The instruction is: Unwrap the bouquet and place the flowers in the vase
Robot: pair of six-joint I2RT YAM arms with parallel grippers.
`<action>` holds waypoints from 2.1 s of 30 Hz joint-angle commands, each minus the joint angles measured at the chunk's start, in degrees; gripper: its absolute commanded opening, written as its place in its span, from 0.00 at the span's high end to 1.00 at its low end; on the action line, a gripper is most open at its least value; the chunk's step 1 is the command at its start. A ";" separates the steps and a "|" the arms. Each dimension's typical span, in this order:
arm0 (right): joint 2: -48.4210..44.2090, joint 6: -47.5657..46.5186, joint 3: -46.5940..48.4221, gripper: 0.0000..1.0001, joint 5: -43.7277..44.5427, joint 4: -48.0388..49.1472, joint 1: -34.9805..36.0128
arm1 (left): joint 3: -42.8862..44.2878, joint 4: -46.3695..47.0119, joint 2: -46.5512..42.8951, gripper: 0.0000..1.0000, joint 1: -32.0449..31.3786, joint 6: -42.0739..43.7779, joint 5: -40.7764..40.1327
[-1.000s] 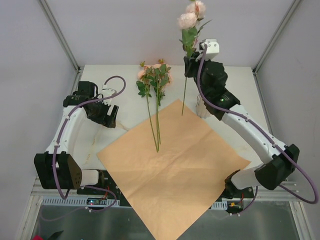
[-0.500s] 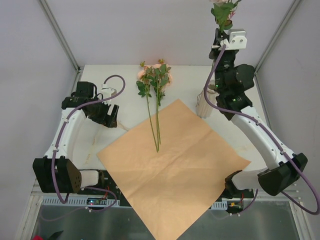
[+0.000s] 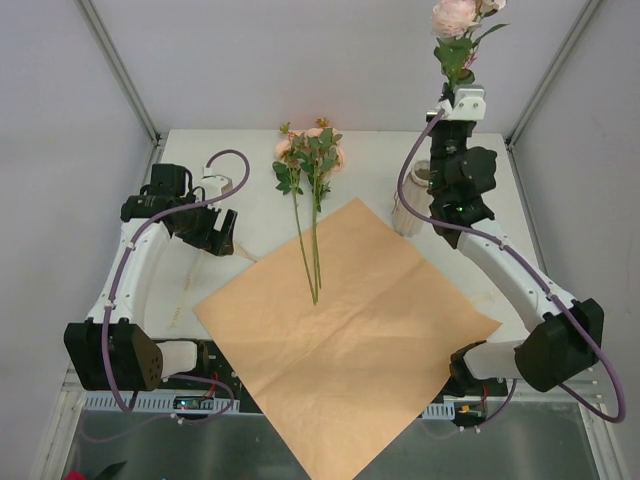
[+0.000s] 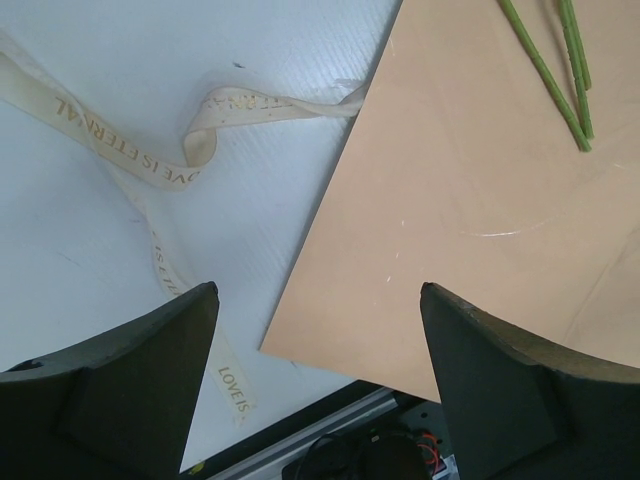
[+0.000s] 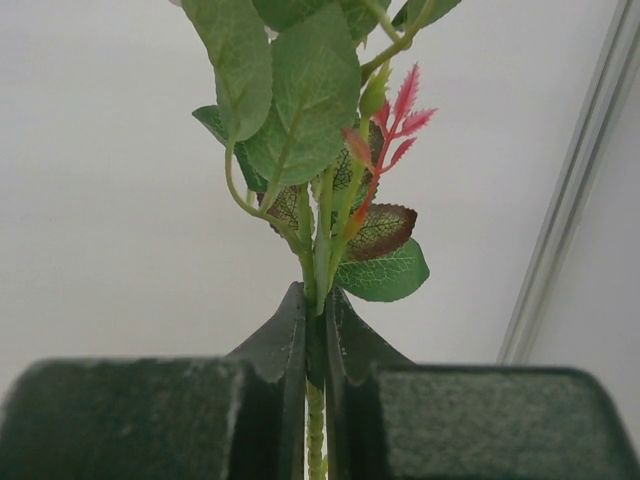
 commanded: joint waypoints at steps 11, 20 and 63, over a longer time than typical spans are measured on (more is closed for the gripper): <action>-8.07 18.79 0.63 0.32 10.59 -19.92 -0.88 | -0.63 -2.95 -3.41 0.17 0.32 3.47 -0.60; -10.12 27.28 9.60 0.18 12.43 -43.54 8.07 | 1.66 -4.36 -2.89 0.16 0.32 2.59 0.72; 57.30 39.91 47.48 0.69 -20.15 -67.64 12.22 | -2.38 -3.40 -1.48 0.01 0.41 4.35 -2.53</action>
